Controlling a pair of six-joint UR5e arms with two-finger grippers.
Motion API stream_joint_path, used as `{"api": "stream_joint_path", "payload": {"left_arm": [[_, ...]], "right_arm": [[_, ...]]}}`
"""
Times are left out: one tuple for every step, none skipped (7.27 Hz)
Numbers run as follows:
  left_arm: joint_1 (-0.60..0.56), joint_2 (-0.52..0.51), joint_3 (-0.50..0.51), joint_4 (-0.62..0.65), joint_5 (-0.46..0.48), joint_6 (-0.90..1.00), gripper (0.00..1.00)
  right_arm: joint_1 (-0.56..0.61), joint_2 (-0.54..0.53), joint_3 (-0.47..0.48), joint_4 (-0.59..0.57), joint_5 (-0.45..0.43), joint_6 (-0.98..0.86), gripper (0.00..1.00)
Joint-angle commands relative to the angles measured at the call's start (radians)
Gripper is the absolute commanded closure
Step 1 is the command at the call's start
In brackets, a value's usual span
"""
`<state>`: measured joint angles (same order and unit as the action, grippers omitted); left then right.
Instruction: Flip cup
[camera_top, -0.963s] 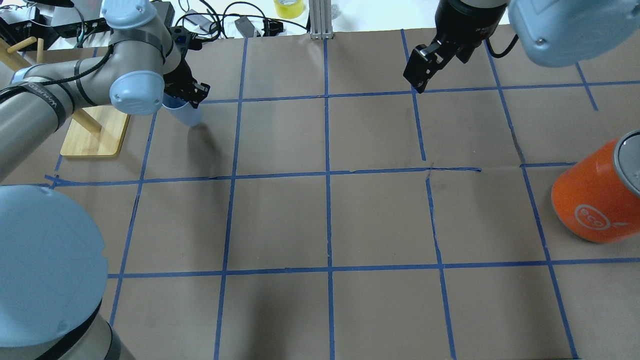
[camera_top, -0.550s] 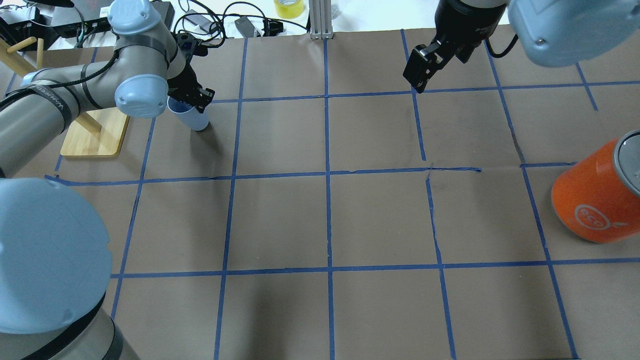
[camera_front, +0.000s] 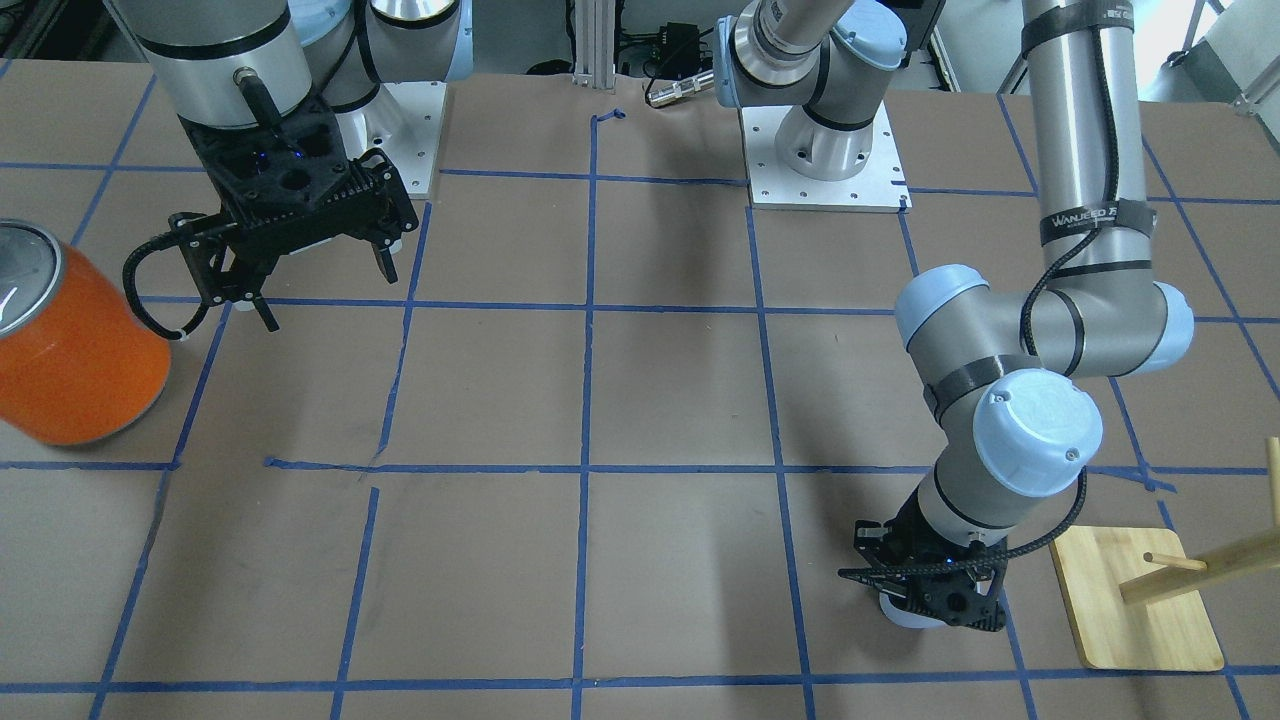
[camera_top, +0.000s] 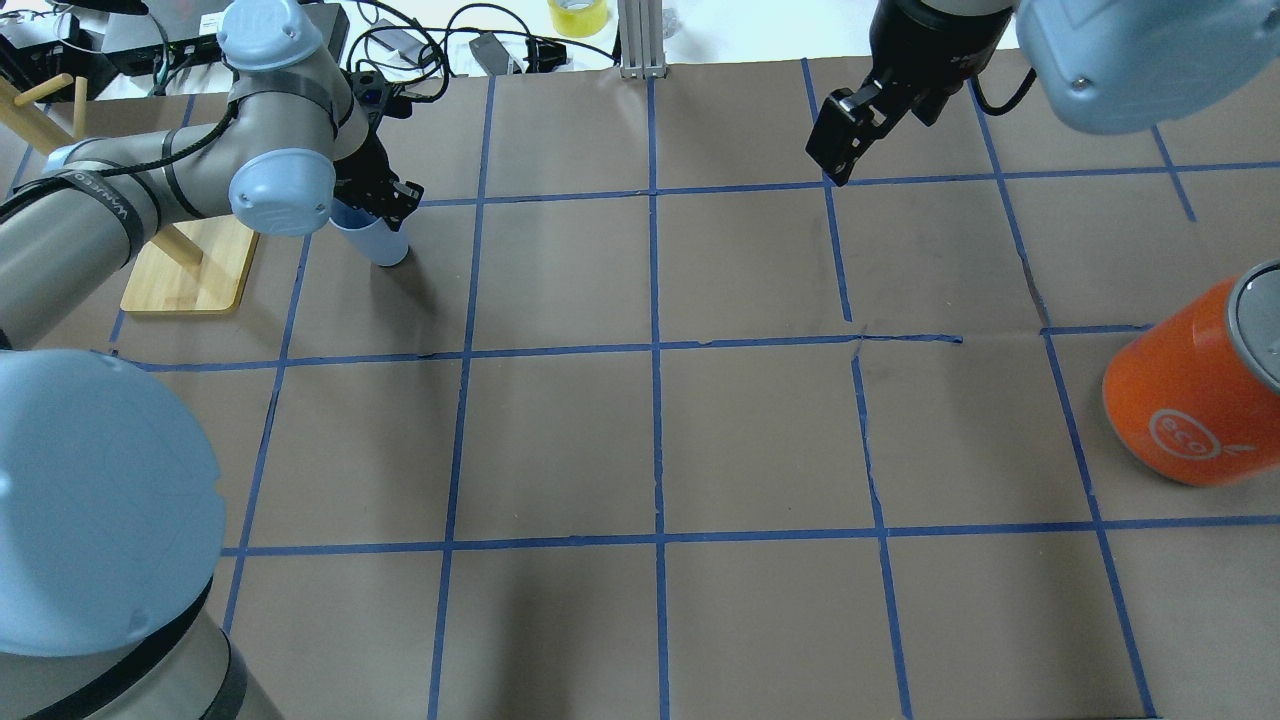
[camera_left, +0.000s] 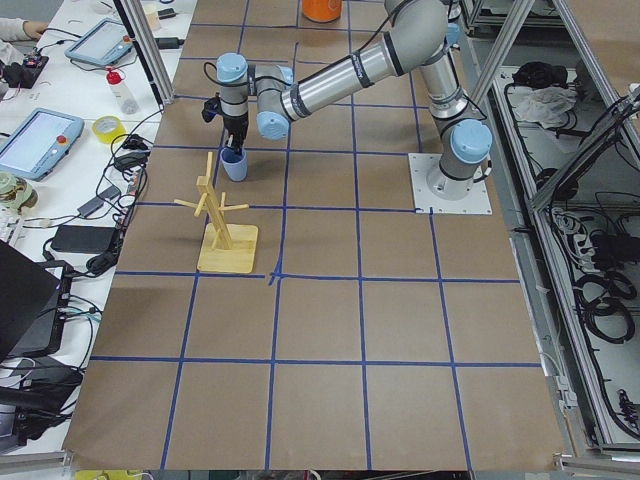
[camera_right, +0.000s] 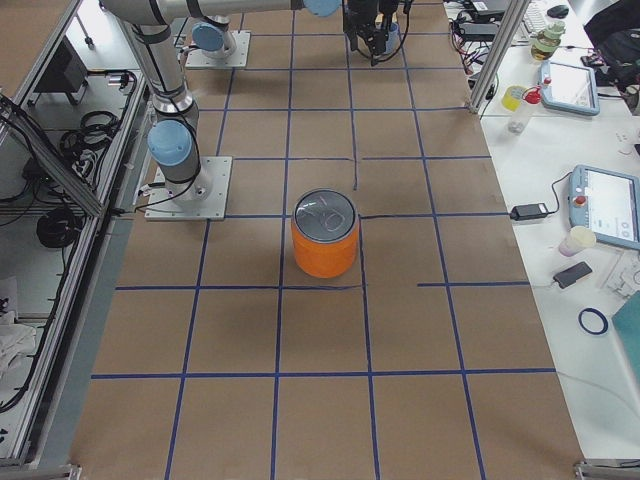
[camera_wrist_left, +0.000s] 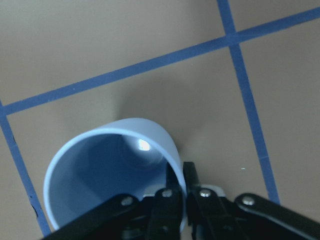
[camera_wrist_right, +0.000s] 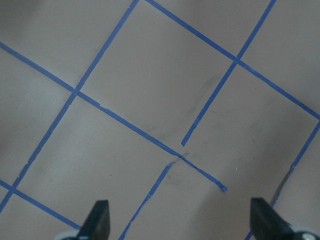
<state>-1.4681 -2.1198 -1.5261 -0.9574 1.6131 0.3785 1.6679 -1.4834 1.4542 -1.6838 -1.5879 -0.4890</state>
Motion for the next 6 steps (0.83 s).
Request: {"api": "stream_joint_path", "payload": {"left_arm": [[0.0, 0.003, -0.002, -0.017, 0.027, -0.009, 0.6], [0.0, 0.018, -0.003, -0.018, 0.027, -0.013, 0.18], [0.0, 0.037, -0.011, -0.036, 0.028, -0.013, 0.11], [-0.006, 0.063, 0.004, -0.103, 0.025, -0.042, 0.06], [-0.015, 0.124, 0.01, -0.195, 0.022, -0.093, 0.03], [-0.017, 0.197, 0.032, -0.309, 0.018, -0.104, 0.03]], "right_arm": [[0.001, 0.0, 0.0, 0.001, 0.0, 0.003, 0.0], [0.001, 0.002, 0.0, 0.001, -0.001, 0.012, 0.0], [0.0, 0.002, 0.0, 0.0, 0.003, 0.035, 0.0], [-0.005, -0.001, 0.0, 0.01, -0.001, 0.067, 0.0], [-0.005, -0.002, 0.0, 0.019, 0.005, 0.198, 0.0], [-0.004, -0.008, 0.0, 0.035, 0.008, 0.351, 0.0]]}}
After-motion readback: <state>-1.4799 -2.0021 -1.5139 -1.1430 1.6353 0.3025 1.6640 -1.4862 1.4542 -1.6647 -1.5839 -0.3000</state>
